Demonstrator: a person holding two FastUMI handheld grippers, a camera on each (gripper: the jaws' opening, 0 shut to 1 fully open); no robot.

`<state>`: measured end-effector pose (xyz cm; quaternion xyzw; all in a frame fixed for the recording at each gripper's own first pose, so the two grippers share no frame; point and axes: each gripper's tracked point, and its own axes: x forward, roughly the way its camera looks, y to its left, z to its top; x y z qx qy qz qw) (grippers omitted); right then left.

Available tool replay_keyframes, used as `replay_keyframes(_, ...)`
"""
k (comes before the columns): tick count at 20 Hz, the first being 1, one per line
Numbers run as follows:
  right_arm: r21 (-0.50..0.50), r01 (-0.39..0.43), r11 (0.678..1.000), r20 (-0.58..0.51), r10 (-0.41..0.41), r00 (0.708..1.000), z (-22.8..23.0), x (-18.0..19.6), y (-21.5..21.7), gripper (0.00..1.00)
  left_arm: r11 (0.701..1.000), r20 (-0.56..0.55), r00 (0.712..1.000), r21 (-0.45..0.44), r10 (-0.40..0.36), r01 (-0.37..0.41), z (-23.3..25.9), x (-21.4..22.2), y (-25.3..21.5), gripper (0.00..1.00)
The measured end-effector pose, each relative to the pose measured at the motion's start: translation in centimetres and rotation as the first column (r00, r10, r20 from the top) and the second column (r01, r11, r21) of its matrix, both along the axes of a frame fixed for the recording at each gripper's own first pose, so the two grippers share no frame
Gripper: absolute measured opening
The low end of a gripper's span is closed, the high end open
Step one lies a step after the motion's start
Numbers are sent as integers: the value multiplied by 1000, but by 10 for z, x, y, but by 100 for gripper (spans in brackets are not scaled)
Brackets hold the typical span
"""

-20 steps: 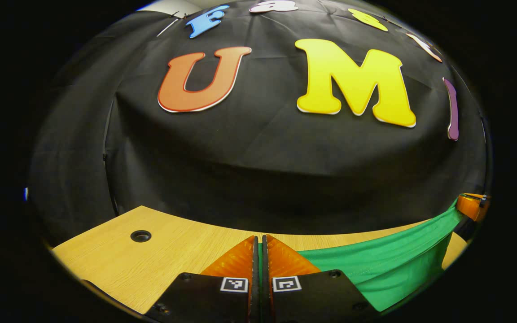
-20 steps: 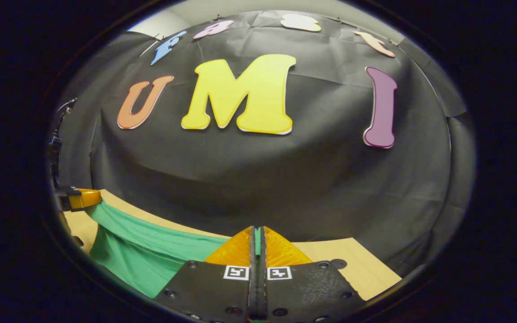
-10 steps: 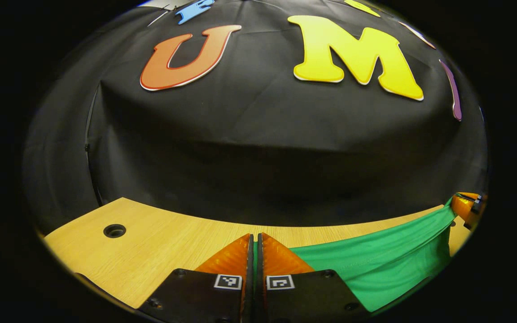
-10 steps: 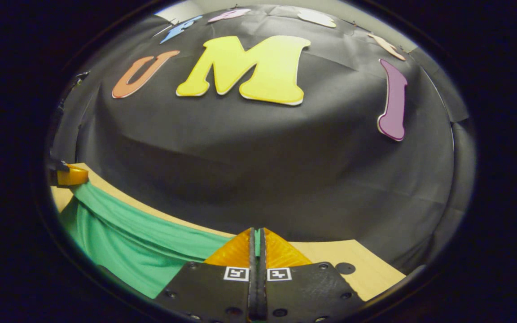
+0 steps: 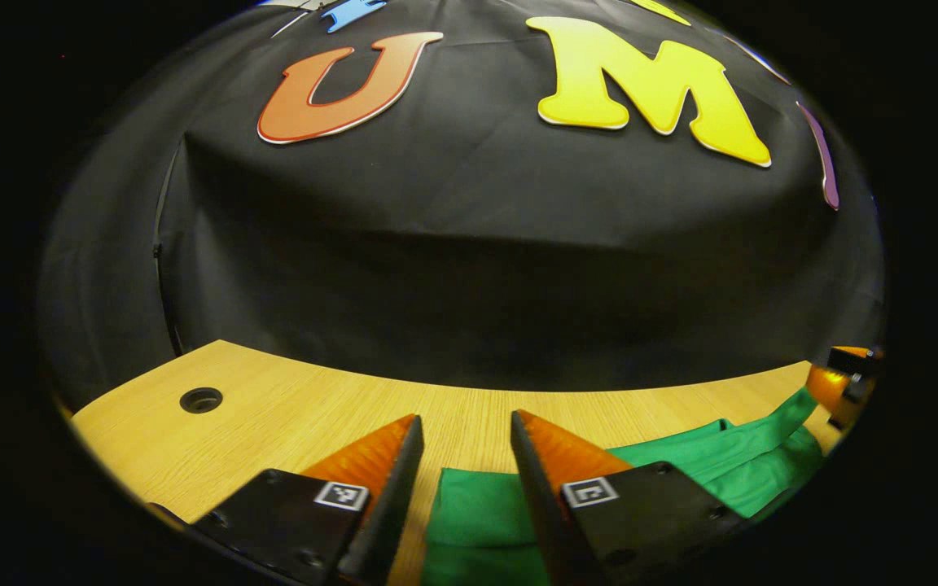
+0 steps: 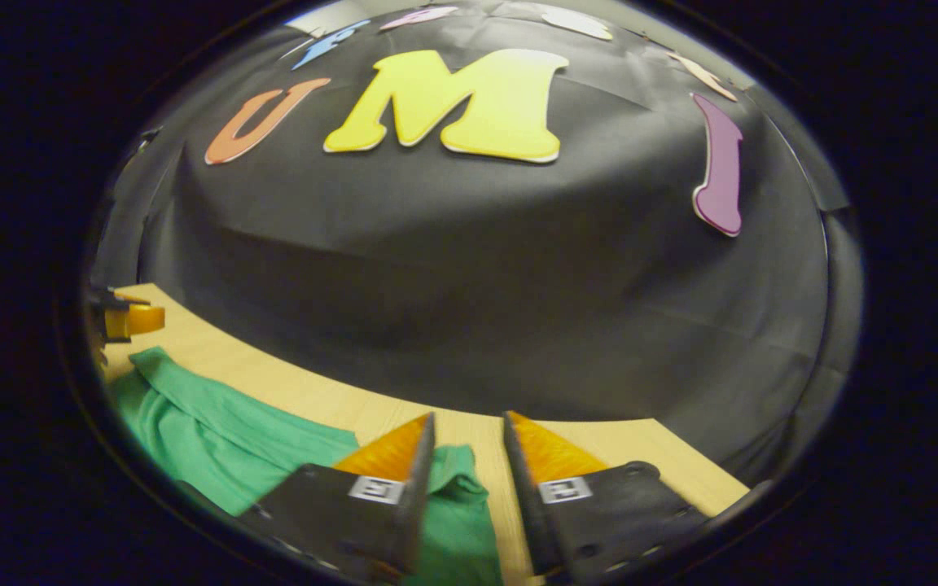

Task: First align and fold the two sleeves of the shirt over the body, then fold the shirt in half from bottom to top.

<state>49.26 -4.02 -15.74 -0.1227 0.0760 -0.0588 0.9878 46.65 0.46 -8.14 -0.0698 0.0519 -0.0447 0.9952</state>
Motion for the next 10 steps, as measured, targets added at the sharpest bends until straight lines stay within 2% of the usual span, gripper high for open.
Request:
replay_keyframes(1, -24, 2, 1000, -2, -2, 1000, -1, 4, 0, 96, 1000, 0, 1000, -1, -7, 7, -1, 1, -1, 86)
replay_keyframes(2, -22, 7, 1000, -7, -7, 1000, -5, -1, -1, 96, 1000, 4, 1000, -4, 0, 0, -1, 0, 0, 100)
replay_keyframes(5, 12, 4, 1000, 9, -4, 1000, 6, -8, 0, 96, 998, 46, 998, -37, 44, -42, 6, -5, 12, 100)
replay_keyframes(8, 47, 15, 999, 86, -19, 996, 29, -28, -3, 95, 995, 113, 989, 15, 92, -94, 15, -14, 23, 100)
replay_keyframes(10, 80, 28, 996, 108, -36, 993, 34, -50, -8, 95, 995, 135, 986, 9, 96, -99, 18, -25, 27, 100)
